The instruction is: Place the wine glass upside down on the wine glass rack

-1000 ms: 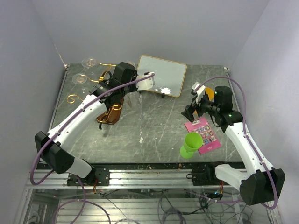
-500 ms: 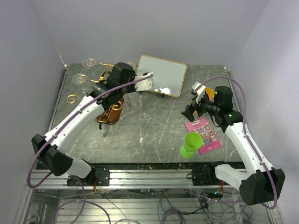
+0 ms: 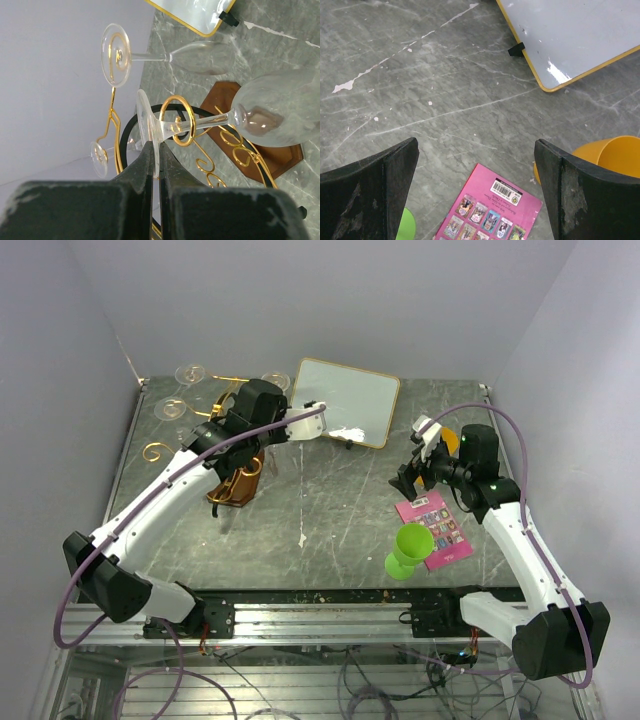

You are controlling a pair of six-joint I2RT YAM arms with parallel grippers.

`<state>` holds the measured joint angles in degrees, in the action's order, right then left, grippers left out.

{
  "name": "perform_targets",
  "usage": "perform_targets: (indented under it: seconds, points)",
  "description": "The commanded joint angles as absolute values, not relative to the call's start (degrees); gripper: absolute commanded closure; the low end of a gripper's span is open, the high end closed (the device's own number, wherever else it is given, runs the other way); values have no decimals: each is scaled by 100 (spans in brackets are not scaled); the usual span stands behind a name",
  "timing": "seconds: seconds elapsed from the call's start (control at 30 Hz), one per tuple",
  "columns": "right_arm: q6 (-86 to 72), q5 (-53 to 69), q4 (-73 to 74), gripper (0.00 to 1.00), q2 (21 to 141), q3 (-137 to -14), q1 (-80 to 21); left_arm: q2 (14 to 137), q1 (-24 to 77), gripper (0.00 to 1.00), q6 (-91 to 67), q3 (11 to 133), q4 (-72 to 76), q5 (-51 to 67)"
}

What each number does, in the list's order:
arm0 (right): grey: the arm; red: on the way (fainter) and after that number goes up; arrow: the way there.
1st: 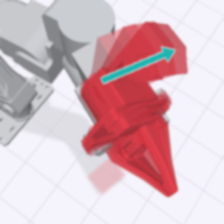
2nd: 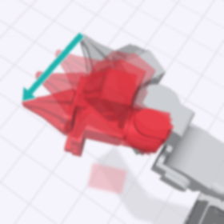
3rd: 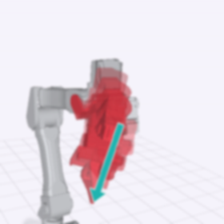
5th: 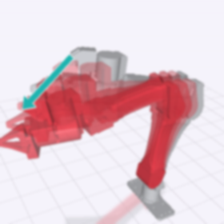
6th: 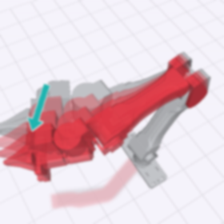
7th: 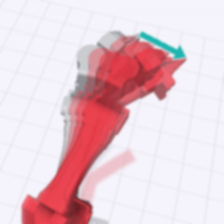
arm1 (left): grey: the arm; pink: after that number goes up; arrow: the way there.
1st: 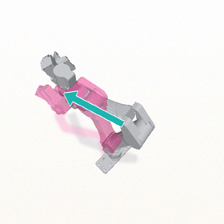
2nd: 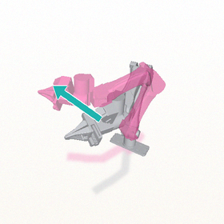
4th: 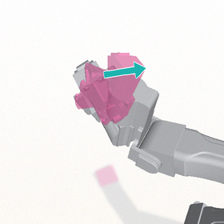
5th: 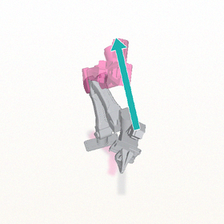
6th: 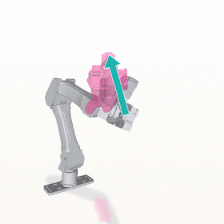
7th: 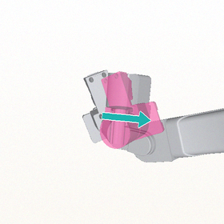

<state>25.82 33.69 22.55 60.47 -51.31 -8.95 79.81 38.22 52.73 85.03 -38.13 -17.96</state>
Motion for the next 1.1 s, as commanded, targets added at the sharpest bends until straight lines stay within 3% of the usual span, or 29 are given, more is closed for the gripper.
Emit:
perform_targets:
  seconds: [0.0, 0.7, 1.07]
  points:
    - [2619, 3436, 2148, 1, 5979, -5087, -835, 7828, 3872, 93, 5307, 8483, -3709, -1894]
    - [2639, 3480, 2161, 1, 5957, -5077, -795, 7903, 3872, 91, 5320, 8391, -3742, -1817]
    - [2637, 3480, 2162, 1, 5929, -5073, -787, 7967, 3871, 83, 5267, 8403, -3926, -1737]
